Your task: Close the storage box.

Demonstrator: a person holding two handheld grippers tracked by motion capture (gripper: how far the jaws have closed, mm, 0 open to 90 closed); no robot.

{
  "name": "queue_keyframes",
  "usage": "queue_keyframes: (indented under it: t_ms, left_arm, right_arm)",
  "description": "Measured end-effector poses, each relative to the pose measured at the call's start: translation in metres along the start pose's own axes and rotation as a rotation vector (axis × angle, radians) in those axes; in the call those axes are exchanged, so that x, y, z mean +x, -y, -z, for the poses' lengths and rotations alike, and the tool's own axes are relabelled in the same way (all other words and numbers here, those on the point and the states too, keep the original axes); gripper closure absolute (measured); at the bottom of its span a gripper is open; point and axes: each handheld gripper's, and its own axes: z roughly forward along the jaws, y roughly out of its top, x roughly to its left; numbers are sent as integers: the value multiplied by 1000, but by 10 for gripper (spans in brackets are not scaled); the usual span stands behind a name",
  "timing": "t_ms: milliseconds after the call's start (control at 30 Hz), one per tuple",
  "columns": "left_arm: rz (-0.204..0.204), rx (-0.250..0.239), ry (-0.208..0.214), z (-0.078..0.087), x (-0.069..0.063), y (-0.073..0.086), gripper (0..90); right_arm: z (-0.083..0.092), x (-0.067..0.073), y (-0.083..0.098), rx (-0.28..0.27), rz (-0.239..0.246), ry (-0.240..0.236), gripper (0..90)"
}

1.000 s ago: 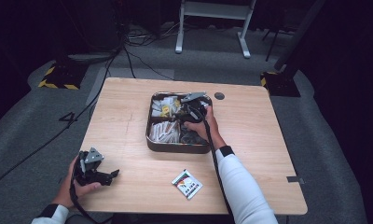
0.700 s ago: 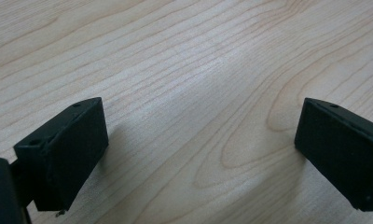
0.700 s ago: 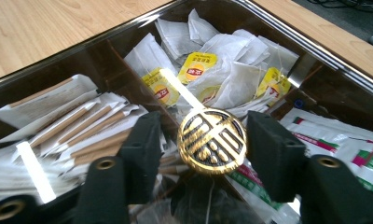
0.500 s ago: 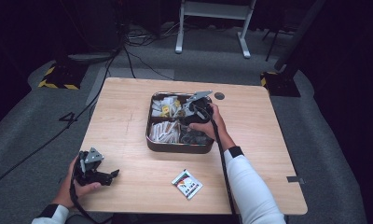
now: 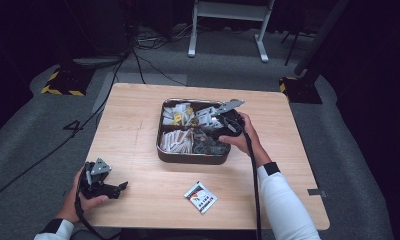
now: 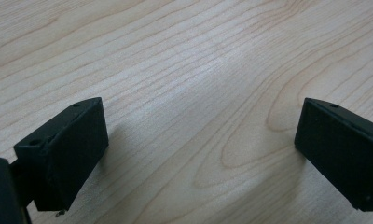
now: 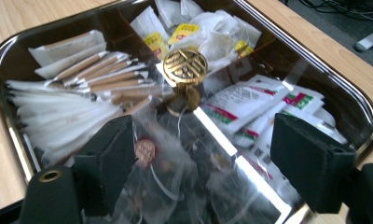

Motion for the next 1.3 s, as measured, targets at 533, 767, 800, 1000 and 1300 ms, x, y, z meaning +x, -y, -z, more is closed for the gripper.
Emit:
queue_keyframes:
  t_ms: [533,767,800,1000,1300]
  left_arm:
    - [0,0,0,0,0,0,29]
    - [-1,0,-2,0,0,0,29]
    - [0,0,-1,0,0,0,29]
    - [-1,0,-2,0,0,0,29]
    - [0,0,-3,0,0,0,29]
  right_arm:
    - [36,-6,38,24,14,62,228]
    - [49,-6,55,11,4,75,234]
    - [51,-5,58,13,4,74,234]
    - [58,-3,71,11,10,86,233]
    - [68,2,92,37,30,115,229]
